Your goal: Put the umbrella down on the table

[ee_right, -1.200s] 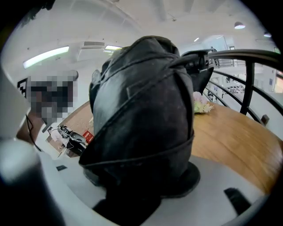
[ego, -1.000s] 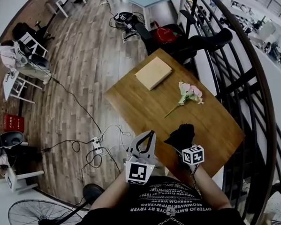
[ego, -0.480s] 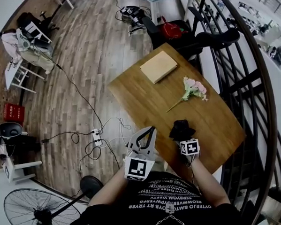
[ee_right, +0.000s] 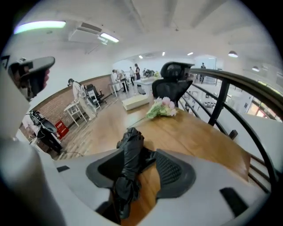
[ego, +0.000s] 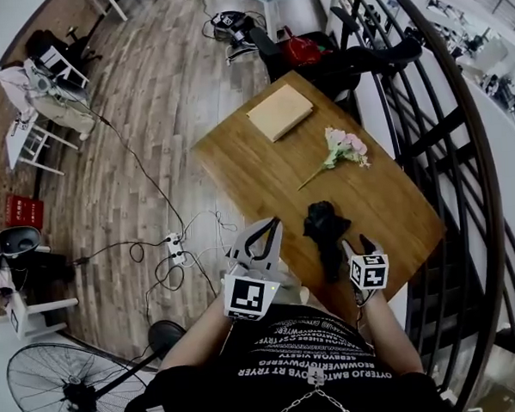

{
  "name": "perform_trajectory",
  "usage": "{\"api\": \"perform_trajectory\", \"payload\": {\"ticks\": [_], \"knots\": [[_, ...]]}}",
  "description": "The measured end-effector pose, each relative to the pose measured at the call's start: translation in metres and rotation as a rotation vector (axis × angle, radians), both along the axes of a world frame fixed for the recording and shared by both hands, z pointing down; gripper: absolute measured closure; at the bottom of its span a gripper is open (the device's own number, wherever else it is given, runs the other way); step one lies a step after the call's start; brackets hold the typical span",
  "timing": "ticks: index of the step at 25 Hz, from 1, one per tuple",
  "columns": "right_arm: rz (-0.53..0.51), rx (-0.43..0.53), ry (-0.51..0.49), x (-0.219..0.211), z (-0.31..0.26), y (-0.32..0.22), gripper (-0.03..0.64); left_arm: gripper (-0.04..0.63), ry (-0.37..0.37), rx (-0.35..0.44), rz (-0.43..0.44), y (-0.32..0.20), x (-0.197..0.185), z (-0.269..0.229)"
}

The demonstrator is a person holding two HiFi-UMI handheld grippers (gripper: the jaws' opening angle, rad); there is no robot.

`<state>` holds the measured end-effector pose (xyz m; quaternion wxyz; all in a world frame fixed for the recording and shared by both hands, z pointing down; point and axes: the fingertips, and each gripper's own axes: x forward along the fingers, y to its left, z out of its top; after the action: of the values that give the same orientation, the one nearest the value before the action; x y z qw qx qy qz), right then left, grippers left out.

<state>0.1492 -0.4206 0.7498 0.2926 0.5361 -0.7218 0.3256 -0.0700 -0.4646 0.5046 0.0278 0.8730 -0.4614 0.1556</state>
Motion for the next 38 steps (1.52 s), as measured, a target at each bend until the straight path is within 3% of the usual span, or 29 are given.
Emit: {"api": "perform_trajectory", "payload": {"ticks": [5, 12, 26, 38], "knots": [[-0.034, 0.264, -0.069, -0.002, -0.079, 0.011, 0.576, 0.566, -0.002, 0.028, -0.017, 0.019, 0.007, -0.012], [-0.155, 0.495, -0.106, -0.018, -0.163, 0.031, 0.6, 0.566, -0.008, 0.072, -0.051, 0.051, 0.009, -0.028], [-0.156, 0.705, -0.068, -0.007, -0.263, 0.06, 0.601, 0.566, 0.054, 0.167, -0.114, 0.084, 0.006, -0.073], [-0.158, 0.695, -0.072, -0.019, -0.272, 0.049, 0.601, 0.566, 0.029, 0.14, -0.097, 0.075, -0.003, -0.067]]}}
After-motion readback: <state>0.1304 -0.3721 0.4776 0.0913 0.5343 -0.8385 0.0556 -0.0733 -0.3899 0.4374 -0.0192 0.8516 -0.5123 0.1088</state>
